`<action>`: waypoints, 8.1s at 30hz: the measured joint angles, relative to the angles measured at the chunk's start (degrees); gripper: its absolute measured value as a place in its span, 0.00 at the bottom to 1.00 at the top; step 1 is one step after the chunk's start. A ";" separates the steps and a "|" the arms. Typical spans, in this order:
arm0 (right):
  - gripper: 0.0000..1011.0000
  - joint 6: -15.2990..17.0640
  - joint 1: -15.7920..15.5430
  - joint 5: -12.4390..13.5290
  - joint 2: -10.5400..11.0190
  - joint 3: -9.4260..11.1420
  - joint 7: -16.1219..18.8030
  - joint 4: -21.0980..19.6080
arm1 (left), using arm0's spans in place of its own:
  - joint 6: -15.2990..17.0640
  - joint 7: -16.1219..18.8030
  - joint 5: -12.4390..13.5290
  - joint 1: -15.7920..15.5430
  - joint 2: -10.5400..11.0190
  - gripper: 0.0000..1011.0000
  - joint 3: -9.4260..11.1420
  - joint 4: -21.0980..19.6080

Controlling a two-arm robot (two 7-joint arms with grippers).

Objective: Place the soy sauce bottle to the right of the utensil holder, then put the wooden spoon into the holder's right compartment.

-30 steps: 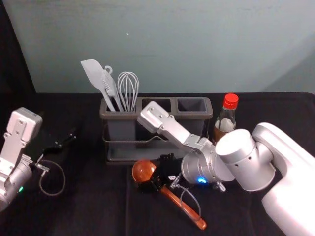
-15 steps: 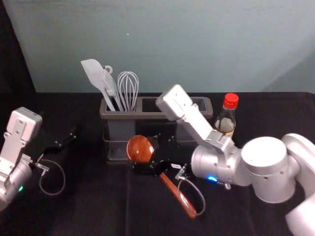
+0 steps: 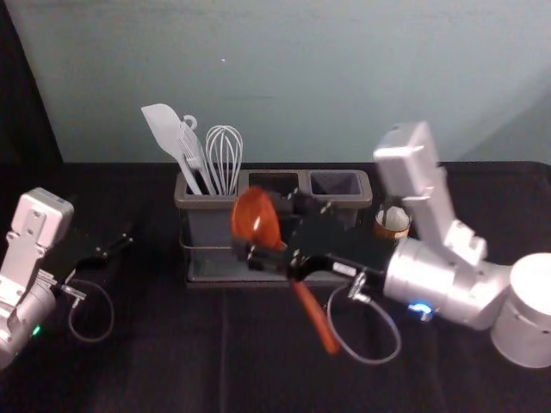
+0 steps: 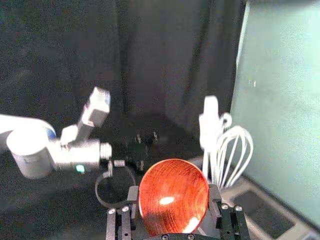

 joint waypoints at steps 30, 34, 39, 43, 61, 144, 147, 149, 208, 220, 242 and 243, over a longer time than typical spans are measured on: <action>0.83 -12.58 15.58 10.28 -2.47 3.73 1.81 12.06 | 0.00 0.00 0.00 0.00 0.00 1.00 0.00 0.00; 0.83 -13.41 18.85 9.86 -3.57 2.44 1.74 16.59 | 0.00 0.00 0.00 0.00 0.00 1.00 0.00 0.00; 0.83 -14.56 22.17 9.55 -4.59 1.12 1.81 21.92 | 0.00 0.00 0.00 0.00 0.00 1.00 0.00 0.00; 0.83 -15.57 24.15 9.47 -5.10 0.39 1.82 25.40 | 0.00 0.00 0.00 0.00 0.00 1.00 0.00 0.00; 0.83 -17.41 26.13 9.47 -4.44 -2.46 0.78 30.32 | 0.00 0.00 0.00 0.00 0.00 1.00 0.00 0.00; 0.83 -12.68 13.77 11.79 4.31 0.24 -4.11 19.85 | 0.00 0.00 0.00 0.00 0.00 1.00 0.00 0.00; 0.83 -12.64 13.85 11.51 4.06 0.05 -4.15 20.10 | 0.00 0.00 0.00 0.00 0.00 1.00 0.00 0.00; 0.83 -12.63 13.87 11.33 3.93 -0.03 -4.16 20.20 | 0.00 0.00 0.00 0.00 0.00 1.00 0.00 0.00; 0.83 -11.90 13.53 8.98 2.78 -1.06 -3.74 21.70 | 0.00 0.00 0.00 0.00 0.00 1.00 0.00 0.00; 0.97 -11.90 13.53 8.99 2.78 -1.06 -3.79 21.65 | 0.00 0.00 0.00 0.00 0.00 1.00 0.00 0.00; 0.99 -12.73 9.70 7.92 4.37 2.18 -8.17 16.50 | 0.00 0.00 0.00 0.00 0.00 1.00 0.00 0.00; 0.99 -12.80 9.29 7.75 4.52 2.50 -8.52 15.81 | 0.00 0.00 0.00 0.00 0.00 1.00 0.00 -0.01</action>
